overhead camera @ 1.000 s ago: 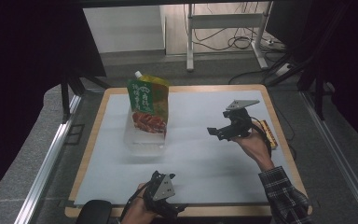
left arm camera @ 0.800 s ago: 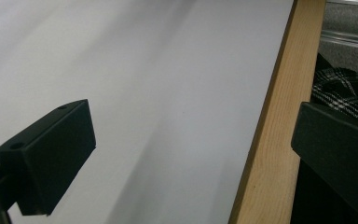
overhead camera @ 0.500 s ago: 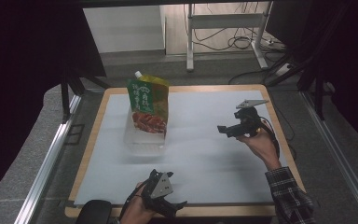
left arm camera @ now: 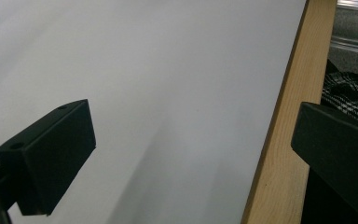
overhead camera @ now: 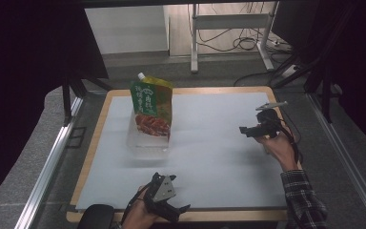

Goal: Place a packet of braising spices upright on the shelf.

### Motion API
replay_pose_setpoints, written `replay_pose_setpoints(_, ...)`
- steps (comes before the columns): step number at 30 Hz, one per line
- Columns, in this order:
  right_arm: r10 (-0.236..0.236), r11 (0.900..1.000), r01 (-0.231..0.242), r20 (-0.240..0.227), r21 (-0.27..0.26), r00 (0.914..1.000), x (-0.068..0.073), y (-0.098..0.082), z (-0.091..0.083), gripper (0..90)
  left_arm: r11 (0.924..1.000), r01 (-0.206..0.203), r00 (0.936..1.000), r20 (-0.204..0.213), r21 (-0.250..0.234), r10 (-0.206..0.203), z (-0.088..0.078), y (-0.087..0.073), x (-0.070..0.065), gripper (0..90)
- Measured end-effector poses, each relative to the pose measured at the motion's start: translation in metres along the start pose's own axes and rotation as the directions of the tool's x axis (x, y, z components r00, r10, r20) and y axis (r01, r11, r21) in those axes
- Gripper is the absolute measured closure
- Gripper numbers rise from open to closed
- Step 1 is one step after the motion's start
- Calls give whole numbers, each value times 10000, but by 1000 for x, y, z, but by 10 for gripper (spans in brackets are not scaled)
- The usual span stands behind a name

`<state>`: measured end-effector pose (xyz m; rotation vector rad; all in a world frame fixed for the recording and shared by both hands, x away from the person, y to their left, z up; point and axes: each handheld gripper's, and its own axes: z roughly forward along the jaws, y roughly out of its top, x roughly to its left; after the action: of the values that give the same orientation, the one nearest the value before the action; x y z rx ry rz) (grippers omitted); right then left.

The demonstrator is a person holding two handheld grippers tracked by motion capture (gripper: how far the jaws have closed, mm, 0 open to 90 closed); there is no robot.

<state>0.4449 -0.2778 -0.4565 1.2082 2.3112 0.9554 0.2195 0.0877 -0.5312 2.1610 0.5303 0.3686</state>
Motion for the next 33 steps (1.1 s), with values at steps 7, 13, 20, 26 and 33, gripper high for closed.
replay_pose_setpoints(7,442,9975,-482,751,524,9962,-22,-12,1,127,9999,-74,10000,-8,77,74,1,0,0,0)
replay_pose_setpoints(13,637,9931,-766,1405,889,9880,-32,-20,3,124,9999,-100,9999,-19,102,101,1,0,-1,0)
replay_pose_setpoints(20,425,9858,-762,2169,1494,9753,-44,-32,9,171,9995,-227,9997,-14,208,228,2,0,-2,0)
replay_pose_setpoints(26,549,9811,-948,2268,1688,9724,-48,-38,13,186,9994,-253,9997,-22,225,253,2,0,-2,0)
replay_pose_setpoints(33,552,9752,-1012,2270,1966,9723,-49,-41,17,225,9993,-281,9996,-27,247,281,2,0,-2,0)
